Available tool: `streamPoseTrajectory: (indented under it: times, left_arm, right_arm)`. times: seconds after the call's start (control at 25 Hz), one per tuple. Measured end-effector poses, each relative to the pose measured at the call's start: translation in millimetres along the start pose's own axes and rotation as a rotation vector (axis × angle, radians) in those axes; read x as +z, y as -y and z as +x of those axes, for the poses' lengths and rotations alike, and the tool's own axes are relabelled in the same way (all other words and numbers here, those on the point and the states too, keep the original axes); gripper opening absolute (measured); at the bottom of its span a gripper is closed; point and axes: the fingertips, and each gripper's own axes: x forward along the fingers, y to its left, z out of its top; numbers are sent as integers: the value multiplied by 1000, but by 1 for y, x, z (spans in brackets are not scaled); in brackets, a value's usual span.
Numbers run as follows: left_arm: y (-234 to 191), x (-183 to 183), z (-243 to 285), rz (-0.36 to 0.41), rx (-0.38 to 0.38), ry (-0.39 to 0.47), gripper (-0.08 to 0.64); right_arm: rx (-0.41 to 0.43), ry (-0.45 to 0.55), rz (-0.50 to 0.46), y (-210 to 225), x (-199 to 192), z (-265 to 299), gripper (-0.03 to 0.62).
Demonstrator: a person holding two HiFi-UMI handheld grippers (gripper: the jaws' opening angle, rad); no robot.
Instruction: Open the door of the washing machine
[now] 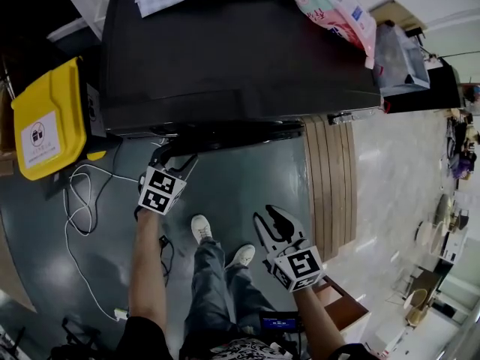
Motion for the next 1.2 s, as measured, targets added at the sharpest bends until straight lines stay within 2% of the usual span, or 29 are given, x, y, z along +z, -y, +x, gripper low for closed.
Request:
streamPoseTrajectory:
  times: [0.36, 0.64, 1.0, 1.2]
  left_arm:
    - [11, -9, -3, 42, -15, -103, 184]
    - [72, -43, -27, -34, -35, -106, 164]
    - [149, -73, -38, -61, -41, -201, 156]
    - [188, -82, -38, -91, -2, -244, 155]
  right_arm:
    - [10, -2, 30, -11, -9, -6, 129]
    - [4, 25, 22, -6, -7, -20, 126]
    - [3, 53, 37, 1, -27, -66, 123]
    - [5, 72, 46, 12, -45, -104, 115]
